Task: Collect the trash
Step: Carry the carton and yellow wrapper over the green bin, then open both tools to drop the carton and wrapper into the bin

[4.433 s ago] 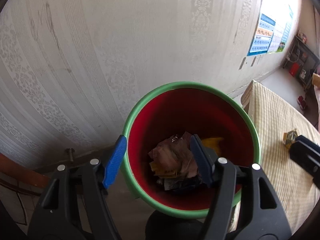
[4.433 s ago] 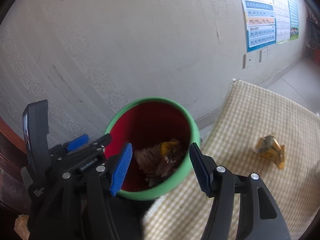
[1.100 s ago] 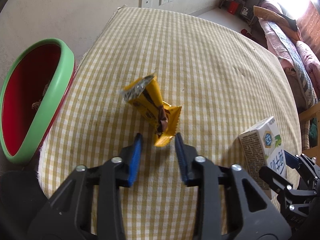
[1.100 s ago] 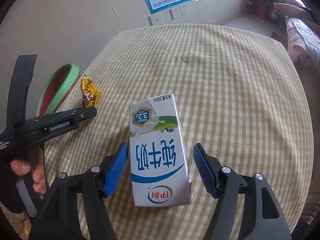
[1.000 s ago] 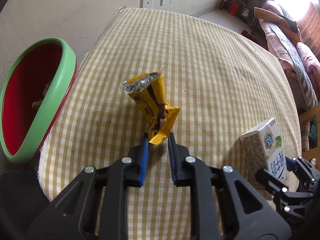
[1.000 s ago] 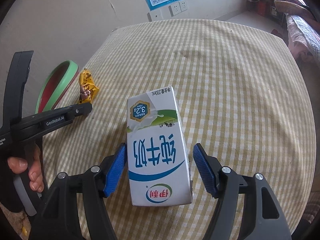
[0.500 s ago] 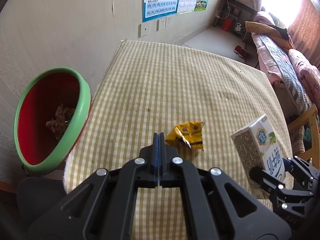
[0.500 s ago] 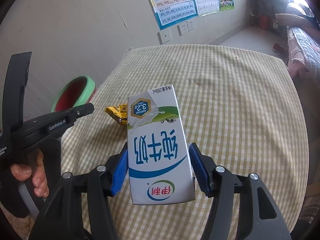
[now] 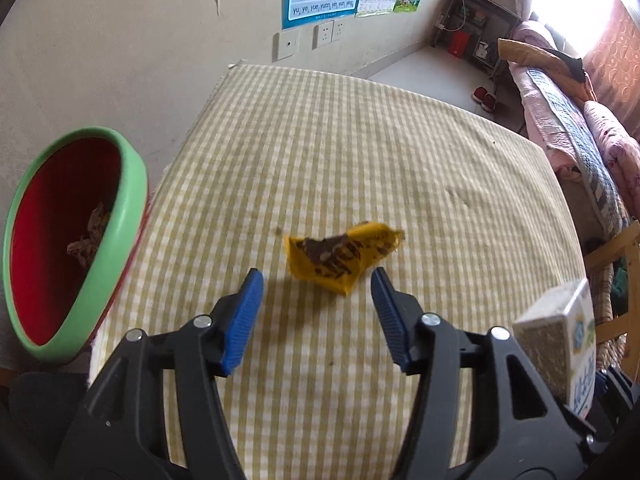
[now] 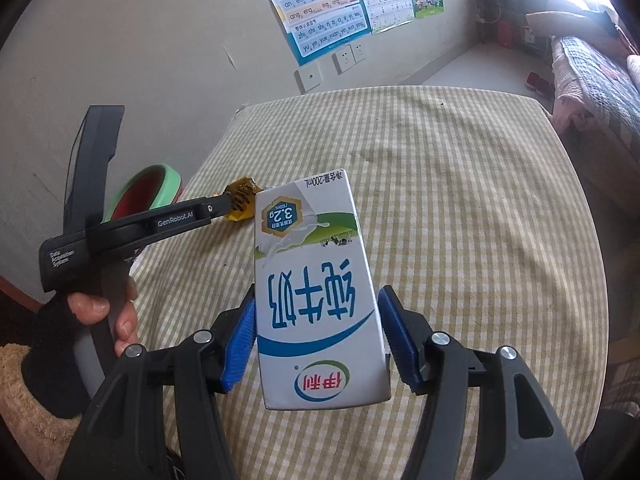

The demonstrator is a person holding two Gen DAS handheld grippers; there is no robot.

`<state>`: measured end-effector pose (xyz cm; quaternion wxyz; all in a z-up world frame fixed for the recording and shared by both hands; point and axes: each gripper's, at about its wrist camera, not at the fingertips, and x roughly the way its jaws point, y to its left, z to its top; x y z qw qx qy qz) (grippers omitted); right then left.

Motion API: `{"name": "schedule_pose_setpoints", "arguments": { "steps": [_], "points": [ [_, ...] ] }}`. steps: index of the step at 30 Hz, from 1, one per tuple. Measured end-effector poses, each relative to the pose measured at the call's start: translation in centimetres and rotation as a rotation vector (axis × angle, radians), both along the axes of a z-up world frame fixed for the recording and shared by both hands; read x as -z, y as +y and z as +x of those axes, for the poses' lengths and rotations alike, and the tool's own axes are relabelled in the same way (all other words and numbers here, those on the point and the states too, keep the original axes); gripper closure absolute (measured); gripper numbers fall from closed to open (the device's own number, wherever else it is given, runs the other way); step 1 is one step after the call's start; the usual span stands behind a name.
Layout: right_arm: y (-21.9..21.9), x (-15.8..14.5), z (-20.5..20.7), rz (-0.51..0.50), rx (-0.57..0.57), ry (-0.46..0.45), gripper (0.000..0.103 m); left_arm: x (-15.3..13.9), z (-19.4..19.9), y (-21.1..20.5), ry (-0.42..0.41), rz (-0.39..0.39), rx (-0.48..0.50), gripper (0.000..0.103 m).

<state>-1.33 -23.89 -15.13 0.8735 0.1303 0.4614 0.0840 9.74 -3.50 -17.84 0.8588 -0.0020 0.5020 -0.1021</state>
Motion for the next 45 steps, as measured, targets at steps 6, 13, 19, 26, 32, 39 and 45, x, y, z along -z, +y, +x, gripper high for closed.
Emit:
{"name": "schedule_pose_setpoints", "arguments": {
  "steps": [6, 13, 19, 26, 32, 39, 45],
  "points": [
    [-0.3, 0.4, 0.0, 0.027, 0.005, 0.006, 0.046, 1.3, 1.7, -1.6, 0.010, 0.007, 0.056, 0.052],
    [-0.8, 0.7, 0.1, 0.050, 0.021, 0.016, 0.046, 1.2, 1.3, -2.4, 0.007, 0.028, 0.093, 0.085],
    [-0.7, 0.7, 0.3, 0.042, 0.012, 0.016, 0.046, -1.2, -0.5, -1.8, -0.054, 0.003, 0.090, 0.087],
    [0.6, -0.3, 0.5, 0.013, -0.011, -0.002, 0.046, -4.7, -2.3, 0.3, -0.109, -0.038, 0.044, 0.087],
    [3.7, -2.8, 2.1, 0.013, -0.081, -0.051, 0.046, -6.9, -3.3, 5.0, -0.133, -0.085, -0.070, 0.087],
    [11.1, -5.4, 7.0, 0.113, -0.235, -0.092, 0.045, -8.1, -3.2, 14.2, -0.175, -0.007, -0.301, 0.087],
    [18.2, -6.1, 12.6, 0.229, -0.318, -0.058, 0.045, -7.0, -2.7, 21.8, -0.140, 0.033, -0.461, 0.086]
  ]
}}
